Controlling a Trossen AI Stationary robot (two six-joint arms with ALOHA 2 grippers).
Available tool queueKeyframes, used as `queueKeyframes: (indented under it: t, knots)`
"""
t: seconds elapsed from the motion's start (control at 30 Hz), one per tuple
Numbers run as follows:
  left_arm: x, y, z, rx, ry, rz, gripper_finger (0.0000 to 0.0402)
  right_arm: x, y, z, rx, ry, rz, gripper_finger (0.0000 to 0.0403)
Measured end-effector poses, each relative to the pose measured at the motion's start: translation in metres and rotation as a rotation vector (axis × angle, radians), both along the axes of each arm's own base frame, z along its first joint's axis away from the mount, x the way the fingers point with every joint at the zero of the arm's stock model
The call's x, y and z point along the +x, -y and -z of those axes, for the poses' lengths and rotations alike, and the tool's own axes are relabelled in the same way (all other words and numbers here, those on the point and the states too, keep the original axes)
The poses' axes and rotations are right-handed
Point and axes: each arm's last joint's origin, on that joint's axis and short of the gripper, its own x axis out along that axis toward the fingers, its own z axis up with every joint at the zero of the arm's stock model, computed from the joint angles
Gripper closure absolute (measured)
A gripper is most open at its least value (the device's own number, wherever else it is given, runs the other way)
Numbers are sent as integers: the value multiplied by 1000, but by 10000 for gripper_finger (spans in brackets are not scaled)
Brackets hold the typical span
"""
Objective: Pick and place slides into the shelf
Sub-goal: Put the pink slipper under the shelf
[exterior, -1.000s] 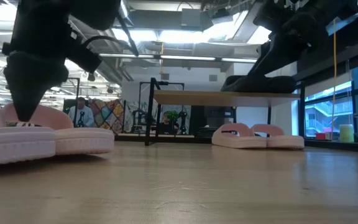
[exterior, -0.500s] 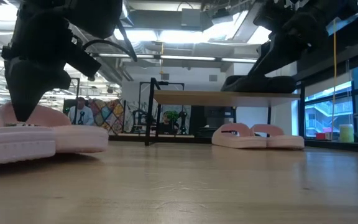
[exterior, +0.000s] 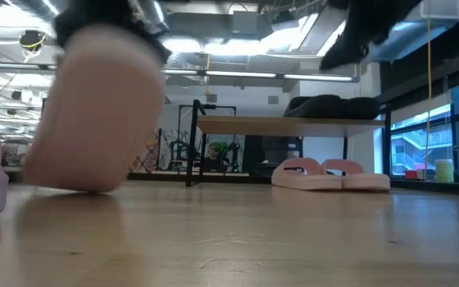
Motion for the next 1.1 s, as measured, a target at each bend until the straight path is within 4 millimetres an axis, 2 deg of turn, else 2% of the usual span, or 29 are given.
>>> queueKeyframes:
  t: [0.1,0.23,0.33,0.53,0.67,0.77,0.9,1.1]
  knots:
    - [16,-11,-21,-11,73,112,396,-14,1,-27,-7,33,1,208]
    - [35,-33,-49,-7,184,241,396,-43,6,-56,-94,68,82,208]
    - [47,-52,-65,21,263,298,398,-66,10,-66,-147,91,170,208]
    - [63,-86,-69,175,337,423,399,-103,15,-69,-123,168,291,208]
    - [80,-95,-64,333,362,522,400,-116,15,-63,-81,203,320,208]
    - [95,-102,-56,389,400,558,400,-121,16,-58,-59,214,339,208]
    - [112,-112,-33,441,384,533,400,-122,16,-49,-32,210,360,208]
    - [122,-120,-2,521,269,505,400,-119,16,-38,-6,193,384,208]
